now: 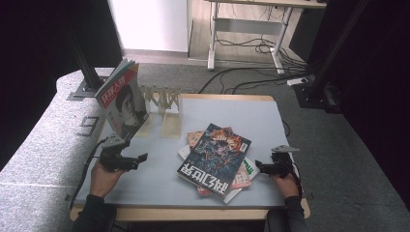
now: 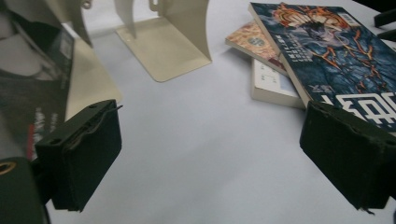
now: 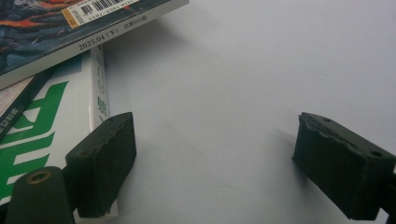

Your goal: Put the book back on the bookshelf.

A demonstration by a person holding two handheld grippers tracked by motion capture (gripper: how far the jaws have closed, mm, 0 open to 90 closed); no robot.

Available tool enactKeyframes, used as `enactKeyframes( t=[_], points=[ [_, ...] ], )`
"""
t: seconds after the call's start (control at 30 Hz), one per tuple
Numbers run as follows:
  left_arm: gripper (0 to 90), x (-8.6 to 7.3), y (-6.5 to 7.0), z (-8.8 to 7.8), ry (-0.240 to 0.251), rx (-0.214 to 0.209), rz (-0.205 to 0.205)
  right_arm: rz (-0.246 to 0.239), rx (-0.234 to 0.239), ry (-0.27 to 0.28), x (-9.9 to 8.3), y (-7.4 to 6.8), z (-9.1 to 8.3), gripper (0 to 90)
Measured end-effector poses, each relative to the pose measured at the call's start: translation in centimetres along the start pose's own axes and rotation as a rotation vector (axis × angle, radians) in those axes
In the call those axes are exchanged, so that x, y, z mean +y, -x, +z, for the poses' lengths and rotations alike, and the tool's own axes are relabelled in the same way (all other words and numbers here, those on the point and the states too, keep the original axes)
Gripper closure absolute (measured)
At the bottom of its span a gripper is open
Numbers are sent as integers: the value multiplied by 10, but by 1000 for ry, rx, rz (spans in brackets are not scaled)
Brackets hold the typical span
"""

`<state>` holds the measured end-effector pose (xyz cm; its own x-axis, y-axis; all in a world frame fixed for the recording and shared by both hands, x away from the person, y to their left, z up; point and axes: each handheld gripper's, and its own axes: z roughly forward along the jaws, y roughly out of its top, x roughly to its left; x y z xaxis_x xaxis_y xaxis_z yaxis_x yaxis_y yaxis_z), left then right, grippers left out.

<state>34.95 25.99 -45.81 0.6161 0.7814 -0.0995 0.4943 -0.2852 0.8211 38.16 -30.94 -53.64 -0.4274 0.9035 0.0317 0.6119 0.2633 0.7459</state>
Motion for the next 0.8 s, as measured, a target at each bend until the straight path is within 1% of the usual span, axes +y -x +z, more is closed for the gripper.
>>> enactKeyframes(
  t=[0.1,0.17,0.23,0.3,0.43,0.5,0.6,0.67,0.8],
  points=[
    [43,-1,1,7,-1,-23,3,1,0,0,0,0,0,124],
    [42,-1,2,12,5,-29,12,0,0,0,0,0,0,124],
    [41,-2,4,18,-1,-41,19,0,0,0,0,0,0,124],
    [39,-3,6,26,-19,-33,38,0,0,0,0,0,0,124],
    [20,-4,12,41,-70,-26,82,0,0,0,0,0,0,124],
    [17,-3,16,47,-82,-29,98,0,0,0,0,0,0,124],
    [15,-2,19,55,-83,-40,106,1,0,0,0,0,0,124],
    [20,-3,20,62,-79,-56,93,2,0,0,0,0,0,124],
    [21,-7,20,74,-105,-57,88,2,1,0,0,0,0,124]
  ],
)
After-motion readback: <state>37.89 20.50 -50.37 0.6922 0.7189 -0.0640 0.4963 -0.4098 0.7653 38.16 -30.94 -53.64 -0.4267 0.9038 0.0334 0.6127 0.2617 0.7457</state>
